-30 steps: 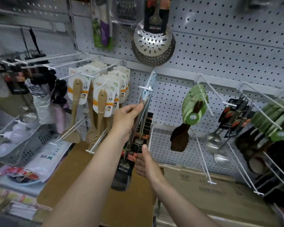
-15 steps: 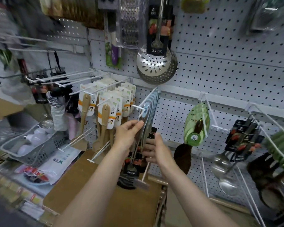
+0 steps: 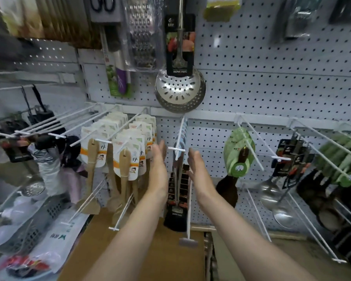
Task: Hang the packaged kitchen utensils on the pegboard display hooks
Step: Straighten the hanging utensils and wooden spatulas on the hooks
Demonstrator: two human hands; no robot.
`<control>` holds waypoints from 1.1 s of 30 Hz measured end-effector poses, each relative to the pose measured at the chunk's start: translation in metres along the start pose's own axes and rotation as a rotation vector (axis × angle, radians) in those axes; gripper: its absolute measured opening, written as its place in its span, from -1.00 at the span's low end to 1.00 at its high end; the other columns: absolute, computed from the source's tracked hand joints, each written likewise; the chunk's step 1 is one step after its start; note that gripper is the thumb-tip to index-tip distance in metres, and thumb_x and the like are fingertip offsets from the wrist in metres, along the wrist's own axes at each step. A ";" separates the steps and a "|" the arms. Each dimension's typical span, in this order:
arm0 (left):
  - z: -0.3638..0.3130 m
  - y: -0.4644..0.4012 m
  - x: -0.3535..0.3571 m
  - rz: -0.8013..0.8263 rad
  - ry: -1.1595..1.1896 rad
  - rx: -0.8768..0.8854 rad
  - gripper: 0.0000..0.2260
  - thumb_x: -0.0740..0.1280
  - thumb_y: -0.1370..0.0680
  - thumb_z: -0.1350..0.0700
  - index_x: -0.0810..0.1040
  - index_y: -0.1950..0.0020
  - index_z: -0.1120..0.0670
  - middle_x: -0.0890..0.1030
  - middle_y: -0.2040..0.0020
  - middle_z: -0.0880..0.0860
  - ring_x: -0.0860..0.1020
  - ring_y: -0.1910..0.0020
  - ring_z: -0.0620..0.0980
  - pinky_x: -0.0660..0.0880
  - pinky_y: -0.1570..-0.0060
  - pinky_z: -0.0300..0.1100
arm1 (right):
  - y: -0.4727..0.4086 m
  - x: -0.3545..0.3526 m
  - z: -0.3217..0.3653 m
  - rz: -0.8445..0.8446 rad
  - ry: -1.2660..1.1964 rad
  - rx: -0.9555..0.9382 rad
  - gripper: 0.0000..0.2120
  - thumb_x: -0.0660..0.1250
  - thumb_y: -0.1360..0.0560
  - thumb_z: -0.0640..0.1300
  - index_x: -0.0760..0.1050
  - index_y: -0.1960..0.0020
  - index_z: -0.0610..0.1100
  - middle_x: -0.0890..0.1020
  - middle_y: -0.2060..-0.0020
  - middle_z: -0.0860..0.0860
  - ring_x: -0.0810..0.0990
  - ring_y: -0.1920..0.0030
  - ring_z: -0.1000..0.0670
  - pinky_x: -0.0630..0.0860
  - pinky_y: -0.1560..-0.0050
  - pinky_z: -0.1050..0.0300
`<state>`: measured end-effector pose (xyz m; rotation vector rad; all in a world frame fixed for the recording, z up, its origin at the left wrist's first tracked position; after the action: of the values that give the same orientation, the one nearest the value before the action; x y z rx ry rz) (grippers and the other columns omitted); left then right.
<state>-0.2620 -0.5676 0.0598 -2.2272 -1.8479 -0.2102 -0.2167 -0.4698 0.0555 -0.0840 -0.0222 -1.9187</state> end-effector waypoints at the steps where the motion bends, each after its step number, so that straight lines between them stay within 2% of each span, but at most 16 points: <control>1: -0.002 -0.004 0.002 0.045 -0.004 -0.011 -0.26 -0.03 -0.47 -0.49 0.32 -0.56 -0.17 0.37 -0.53 -0.11 0.30 -0.51 -0.12 0.13 -0.54 0.00 | -0.003 0.005 0.000 -0.014 -0.029 0.002 -0.50 -0.10 -0.71 0.19 0.26 -0.57 0.08 0.38 -0.24 0.21 0.32 -0.26 0.21 0.25 -0.30 0.20; 3: -0.004 -0.012 0.003 0.131 -0.013 -0.051 -0.25 -0.03 -0.46 -0.52 0.29 -0.57 -0.20 0.43 -0.49 -0.14 0.36 -0.47 -0.15 0.24 -0.51 0.00 | -0.011 0.014 0.000 -0.046 -0.080 -0.003 -0.50 -0.11 -0.70 0.21 0.27 -0.56 0.12 0.40 -0.26 0.21 0.39 -0.24 0.19 0.31 -0.27 0.20; 6: -0.015 -0.012 0.005 0.227 0.003 -0.051 -0.42 -0.07 -0.61 -0.36 0.42 -0.49 -0.16 0.64 -0.09 -0.29 0.57 -0.11 -0.36 0.48 -0.13 -0.33 | -0.021 0.023 -0.004 -0.091 -0.150 -0.020 -0.48 -0.09 -0.69 0.23 0.38 -0.51 0.07 0.56 -0.31 0.14 0.58 -0.22 0.13 0.51 -0.04 0.25; 7: -0.019 -0.010 0.008 0.266 0.010 -0.071 -0.48 -0.09 -0.66 -0.29 0.49 -0.40 -0.14 0.68 0.00 -0.29 0.60 -0.09 -0.33 0.49 -0.14 -0.31 | -0.023 0.026 -0.004 -0.106 -0.179 -0.032 -0.48 -0.08 -0.70 0.21 0.42 -0.47 0.03 0.64 -0.23 0.11 0.62 -0.20 0.13 0.55 0.02 0.29; 9: -0.022 -0.006 0.012 0.384 0.015 -0.123 -0.44 -0.15 -0.70 -0.20 0.55 -0.33 0.00 0.66 -0.23 -0.09 0.53 -0.35 -0.06 0.41 -0.33 -0.15 | -0.026 0.030 -0.007 -0.124 -0.256 -0.046 -0.50 -0.08 -0.71 0.18 0.48 -0.41 -0.01 0.70 -0.10 0.11 0.68 -0.06 0.22 0.57 0.10 0.36; 10: -0.022 -0.007 0.011 0.402 0.020 -0.148 -0.41 -0.16 -0.70 -0.20 0.55 -0.34 0.06 0.55 -0.40 0.03 0.49 -0.39 0.00 0.40 -0.32 -0.14 | -0.028 0.032 -0.007 -0.139 -0.270 -0.049 -0.49 -0.07 -0.71 0.19 0.48 -0.42 -0.02 0.70 -0.12 0.09 0.68 -0.04 0.22 0.58 0.08 0.35; 11: -0.019 -0.011 0.009 0.401 0.045 -0.158 -0.43 -0.13 -0.69 -0.23 0.57 -0.31 0.01 0.51 -0.43 0.08 0.56 -0.30 -0.07 0.46 -0.21 -0.20 | -0.031 0.033 -0.009 -0.151 -0.276 -0.054 -0.47 -0.07 -0.70 0.21 0.47 -0.44 -0.02 0.69 -0.17 0.06 0.68 -0.06 0.21 0.57 0.02 0.31; 14: -0.009 -0.035 0.006 0.355 0.118 -0.150 -0.57 -0.01 -0.66 -0.28 0.62 -0.02 -0.18 0.64 -0.11 -0.19 0.63 0.12 -0.37 0.47 0.10 -0.34 | -0.037 0.039 -0.005 -0.204 -0.312 -0.074 -0.43 -0.06 -0.69 0.24 0.44 -0.47 -0.06 0.65 -0.25 -0.01 0.65 -0.17 0.12 0.53 -0.25 0.14; 16: -0.005 -0.045 0.007 0.377 0.140 -0.185 -0.57 -0.01 -0.67 -0.27 0.61 -0.07 -0.15 0.65 -0.08 -0.18 0.63 0.06 -0.33 0.47 0.00 -0.31 | -0.043 0.041 0.003 -0.233 -0.379 -0.083 -0.41 -0.03 -0.69 0.22 0.45 -0.47 -0.13 0.61 -0.31 -0.11 0.62 -0.25 0.01 0.48 -0.35 0.04; 18: 0.002 -0.052 0.009 0.418 0.120 -0.210 -0.53 -0.02 -0.66 -0.30 0.56 -0.28 -0.12 0.62 -0.24 -0.07 0.59 -0.14 -0.20 0.44 -0.15 -0.26 | -0.049 0.041 0.010 -0.254 -0.404 -0.073 -0.40 -0.01 -0.69 0.20 0.41 -0.49 -0.18 0.58 -0.34 -0.16 0.60 -0.26 -0.04 0.49 -0.32 0.06; 19: 0.000 -0.053 0.009 0.433 0.104 -0.197 -0.53 -0.03 -0.67 -0.30 0.53 -0.30 -0.12 0.60 -0.25 -0.08 0.57 -0.14 -0.22 0.45 -0.12 -0.30 | -0.052 0.040 0.012 -0.254 -0.388 -0.078 -0.40 -0.01 -0.69 0.21 0.38 -0.52 -0.17 0.56 -0.36 -0.15 0.59 -0.28 -0.05 0.49 -0.34 0.04; 22: -0.002 -0.058 0.010 0.449 0.059 -0.147 -0.65 -0.07 -0.69 -0.23 0.49 -0.13 -0.21 0.60 0.06 -0.27 0.55 0.17 -0.46 0.44 0.24 -0.54 | -0.060 0.036 0.013 -0.201 -0.330 -0.099 -0.38 -0.04 -0.68 0.25 0.35 -0.54 -0.12 0.57 -0.36 -0.12 0.60 -0.30 -0.02 0.50 -0.36 0.03; 23: -0.004 -0.056 0.011 0.443 0.072 -0.150 -0.65 -0.06 -0.69 -0.23 0.50 -0.06 -0.23 0.61 0.14 -0.30 0.56 0.22 -0.48 0.44 0.27 -0.54 | -0.061 0.034 0.011 -0.184 -0.316 -0.100 -0.38 -0.04 -0.68 0.25 0.36 -0.54 -0.12 0.59 -0.34 -0.12 0.62 -0.28 -0.01 0.52 -0.32 0.07; 26: 0.000 -0.061 0.016 0.419 0.135 -0.132 -0.66 -0.01 -0.65 -0.29 0.54 -0.03 -0.27 0.65 0.12 -0.30 0.59 0.12 -0.45 0.44 0.06 -0.38 | -0.066 0.026 0.006 -0.132 -0.298 -0.106 -0.38 -0.03 -0.67 0.25 0.34 -0.55 -0.09 0.58 -0.36 -0.08 0.59 -0.32 0.00 0.47 -0.39 0.02; 30: 0.006 -0.070 0.024 0.418 0.107 -0.100 -0.54 0.01 -0.61 -0.36 0.48 -0.36 -0.23 0.59 -0.17 -0.25 0.57 -0.06 -0.44 0.43 -0.20 -0.31 | -0.075 0.021 0.003 -0.086 -0.326 -0.127 -0.43 -0.04 -0.69 0.20 0.38 -0.53 -0.09 0.58 -0.36 -0.04 0.56 -0.35 0.02 0.40 -0.46 -0.02; 33: 0.000 -0.075 0.024 0.403 0.145 -0.093 -0.41 0.06 -0.55 -0.40 0.43 -0.48 -0.15 0.57 -0.35 -0.11 0.53 -0.32 -0.21 0.33 -0.45 -0.10 | -0.086 0.019 0.004 -0.029 -0.367 -0.127 -0.41 0.00 -0.66 0.23 0.40 -0.51 -0.11 0.61 -0.32 -0.04 0.58 -0.34 0.00 0.39 -0.46 -0.03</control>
<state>-0.3313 -0.5316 0.0728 -2.5131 -1.3076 -0.3752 -0.3037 -0.4582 0.0630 -0.5228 -0.1486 -1.9092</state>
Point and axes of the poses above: each hand's wrist, its own y-axis away from the middle knuckle, its own x-axis out of the palm, z = x × y, the point moved 2 cm from there along -y, towards the middle knuckle
